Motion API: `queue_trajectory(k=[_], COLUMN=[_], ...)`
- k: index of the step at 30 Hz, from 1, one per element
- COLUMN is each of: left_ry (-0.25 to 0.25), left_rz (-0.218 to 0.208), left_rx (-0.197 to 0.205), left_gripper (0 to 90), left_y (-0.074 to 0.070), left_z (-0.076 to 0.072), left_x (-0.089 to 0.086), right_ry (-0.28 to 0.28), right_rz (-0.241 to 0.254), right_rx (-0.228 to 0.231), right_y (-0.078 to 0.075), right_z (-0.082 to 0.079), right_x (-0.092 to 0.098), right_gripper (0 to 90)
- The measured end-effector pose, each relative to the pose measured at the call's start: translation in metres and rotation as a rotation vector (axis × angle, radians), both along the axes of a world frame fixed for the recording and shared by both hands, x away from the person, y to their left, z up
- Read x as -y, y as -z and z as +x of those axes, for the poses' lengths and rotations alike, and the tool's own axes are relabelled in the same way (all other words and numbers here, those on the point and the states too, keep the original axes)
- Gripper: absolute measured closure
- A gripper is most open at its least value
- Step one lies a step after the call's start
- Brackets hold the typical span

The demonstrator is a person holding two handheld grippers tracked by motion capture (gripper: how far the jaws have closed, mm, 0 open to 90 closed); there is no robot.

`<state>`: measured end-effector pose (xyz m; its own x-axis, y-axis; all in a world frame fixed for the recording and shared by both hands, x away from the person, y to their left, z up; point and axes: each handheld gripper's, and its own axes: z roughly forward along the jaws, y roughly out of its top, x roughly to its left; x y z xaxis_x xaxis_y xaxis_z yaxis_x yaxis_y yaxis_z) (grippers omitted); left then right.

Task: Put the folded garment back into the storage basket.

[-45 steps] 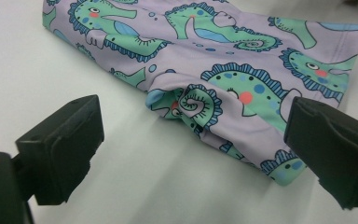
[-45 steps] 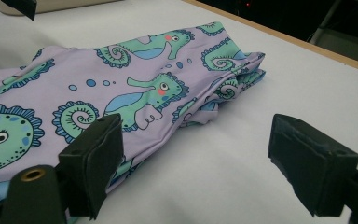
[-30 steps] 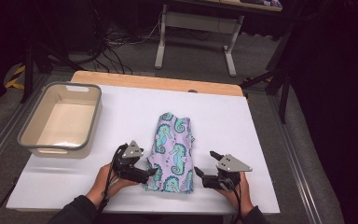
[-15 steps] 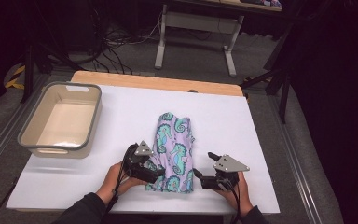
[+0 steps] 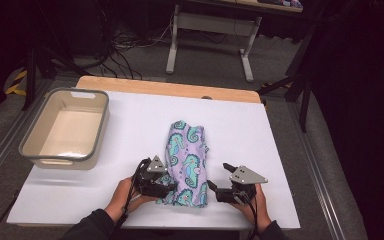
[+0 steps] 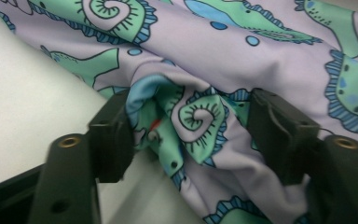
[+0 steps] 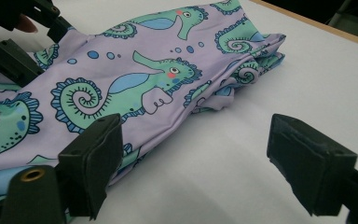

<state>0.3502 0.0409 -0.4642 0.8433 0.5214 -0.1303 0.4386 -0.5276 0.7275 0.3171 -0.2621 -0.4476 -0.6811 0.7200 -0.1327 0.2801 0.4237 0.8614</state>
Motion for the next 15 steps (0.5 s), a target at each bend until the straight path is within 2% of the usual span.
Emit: queue_trajectory(k=[1,3,11,13,15], left_ry=[0.011,0.019,0.064,0.069,0.075], left_rz=[-0.003,-0.015,-0.045,-0.049,-0.057], left_rx=[-0.004,-0.012,-0.058,-0.057,-0.055], left_gripper=[40.7,49.2,69.4,70.9,71.2], left_y=[0.0,0.0,0.0,0.0,0.0], left_z=[0.0,-0.001,-0.001,0.0,0.0], left_x=[-0.001,-0.002,-0.005,-0.005,-0.005], right_ry=[0.0,0.0,0.006,0.025,0.029], right_rz=[0.001,0.001,0.011,0.047,0.054], right_rx=[0.0,-0.001,-0.004,-0.034,-0.044], right_y=[0.0,0.0,-0.002,-0.008,-0.01], right_z=[0.0,0.0,0.004,0.014,0.019], right_x=[0.0,0.0,-0.001,-0.001,-0.001], right_gripper=[18.9,18.9,18.5,17.5,16.8])
